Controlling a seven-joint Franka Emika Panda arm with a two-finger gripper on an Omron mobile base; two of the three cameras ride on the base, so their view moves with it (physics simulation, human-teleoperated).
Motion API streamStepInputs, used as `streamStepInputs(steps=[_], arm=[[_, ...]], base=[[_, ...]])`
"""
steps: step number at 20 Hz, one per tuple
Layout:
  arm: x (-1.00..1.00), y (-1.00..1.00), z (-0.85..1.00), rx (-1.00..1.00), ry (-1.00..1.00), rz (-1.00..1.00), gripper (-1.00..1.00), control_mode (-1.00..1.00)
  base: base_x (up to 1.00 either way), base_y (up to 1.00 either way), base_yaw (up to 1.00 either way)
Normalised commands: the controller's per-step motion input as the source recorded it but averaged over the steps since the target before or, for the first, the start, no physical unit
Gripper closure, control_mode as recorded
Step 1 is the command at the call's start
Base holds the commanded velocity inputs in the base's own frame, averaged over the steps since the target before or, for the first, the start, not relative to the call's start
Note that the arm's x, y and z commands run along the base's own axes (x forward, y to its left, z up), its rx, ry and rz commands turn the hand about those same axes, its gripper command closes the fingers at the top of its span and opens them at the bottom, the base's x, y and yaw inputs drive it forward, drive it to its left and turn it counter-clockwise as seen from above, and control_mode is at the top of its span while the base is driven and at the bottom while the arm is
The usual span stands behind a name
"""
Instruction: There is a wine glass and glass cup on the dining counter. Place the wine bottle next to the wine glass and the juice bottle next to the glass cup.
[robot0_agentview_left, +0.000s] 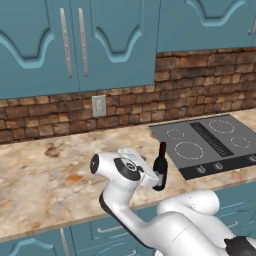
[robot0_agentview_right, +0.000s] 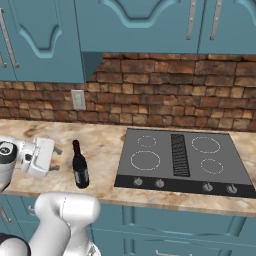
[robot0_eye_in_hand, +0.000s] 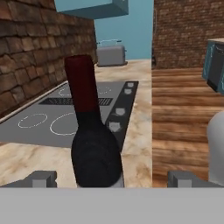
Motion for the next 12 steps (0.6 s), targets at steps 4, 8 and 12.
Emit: streamStepInputs(steps=[4, 8, 12], arm=[[0.24, -0.1, -0.21, 0.0, 0.0, -0.01, -1.0, -1.0], [0.14, -0.06, -0.2, 0.0, 0.0, 0.0, -1.0, -1.0], [0.0, 0.0, -0.16, 0.0, -0.01, 0.0, -1.0, -1.0]], base=[[0.0, 0.0, 0.0], [0.0, 0.0, 0.0], [0.0, 0.0, 0.0]])
